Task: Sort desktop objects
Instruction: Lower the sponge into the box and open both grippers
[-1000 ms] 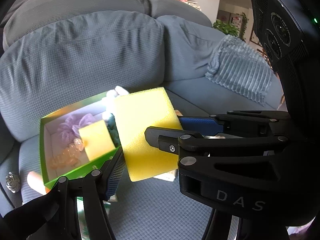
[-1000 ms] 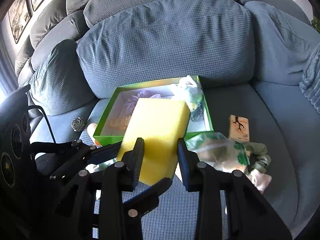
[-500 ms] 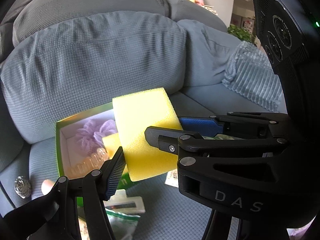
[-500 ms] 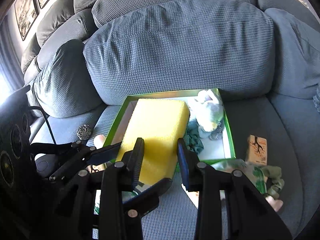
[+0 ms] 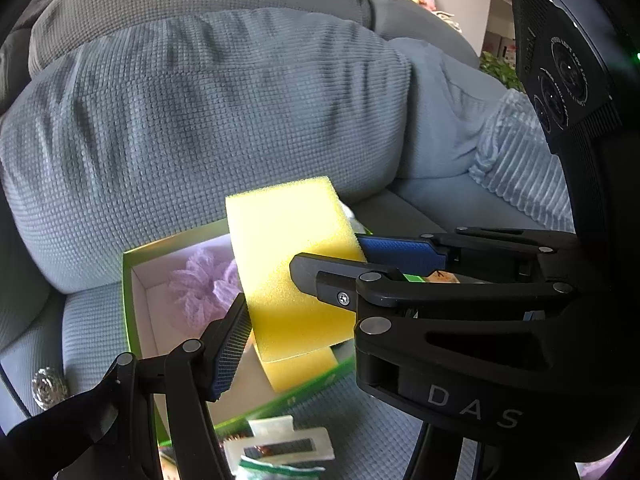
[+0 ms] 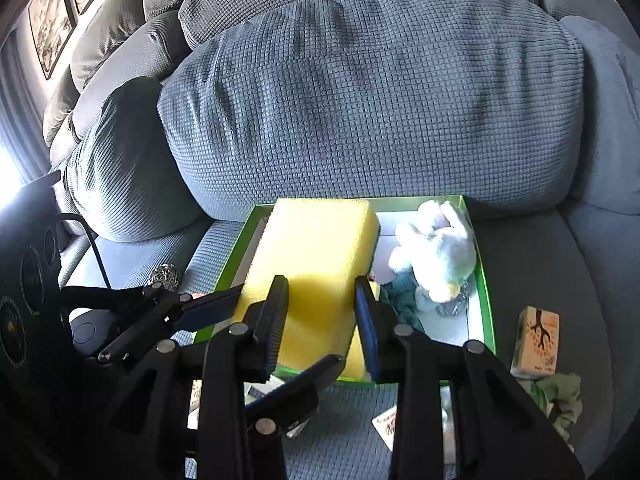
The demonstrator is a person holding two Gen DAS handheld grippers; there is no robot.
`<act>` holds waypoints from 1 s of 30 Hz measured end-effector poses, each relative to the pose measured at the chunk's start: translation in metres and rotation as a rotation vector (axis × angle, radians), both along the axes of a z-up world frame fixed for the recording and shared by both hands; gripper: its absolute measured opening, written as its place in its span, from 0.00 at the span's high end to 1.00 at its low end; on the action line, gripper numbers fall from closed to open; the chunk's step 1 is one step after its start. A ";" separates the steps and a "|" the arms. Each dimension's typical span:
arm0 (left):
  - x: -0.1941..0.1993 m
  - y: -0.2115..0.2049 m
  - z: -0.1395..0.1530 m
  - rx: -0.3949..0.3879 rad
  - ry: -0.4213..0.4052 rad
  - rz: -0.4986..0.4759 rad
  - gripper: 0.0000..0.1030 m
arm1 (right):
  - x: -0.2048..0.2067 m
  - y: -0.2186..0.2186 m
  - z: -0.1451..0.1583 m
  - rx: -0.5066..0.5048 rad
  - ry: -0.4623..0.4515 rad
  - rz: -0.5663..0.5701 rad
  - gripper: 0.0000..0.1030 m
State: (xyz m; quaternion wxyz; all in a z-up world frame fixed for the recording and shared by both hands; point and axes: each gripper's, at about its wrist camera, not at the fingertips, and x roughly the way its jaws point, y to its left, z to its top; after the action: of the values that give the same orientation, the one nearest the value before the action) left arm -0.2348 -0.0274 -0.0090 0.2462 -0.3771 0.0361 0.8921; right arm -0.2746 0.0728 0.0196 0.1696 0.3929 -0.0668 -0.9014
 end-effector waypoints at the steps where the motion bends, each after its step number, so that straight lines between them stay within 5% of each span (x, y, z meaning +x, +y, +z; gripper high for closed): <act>1: -0.002 -0.001 0.000 0.001 -0.002 0.001 0.36 | -0.003 0.000 0.000 0.001 -0.001 0.002 0.68; 24: -0.039 -0.001 -0.049 0.015 -0.119 0.008 0.36 | -0.039 0.009 -0.047 0.005 -0.099 -0.025 0.67; 27: -0.041 0.001 -0.056 0.006 -0.142 0.016 0.36 | -0.042 0.014 -0.055 -0.003 -0.125 -0.043 0.63; 30: -0.039 0.003 -0.058 -0.032 -0.137 0.036 0.36 | -0.041 0.019 -0.056 -0.005 -0.132 -0.075 0.42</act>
State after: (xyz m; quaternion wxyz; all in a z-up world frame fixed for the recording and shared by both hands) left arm -0.2735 -0.0241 -0.0671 0.2259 -0.4417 0.0266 0.8678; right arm -0.3160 0.0915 -0.0368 0.1320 0.4481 -0.0948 -0.8791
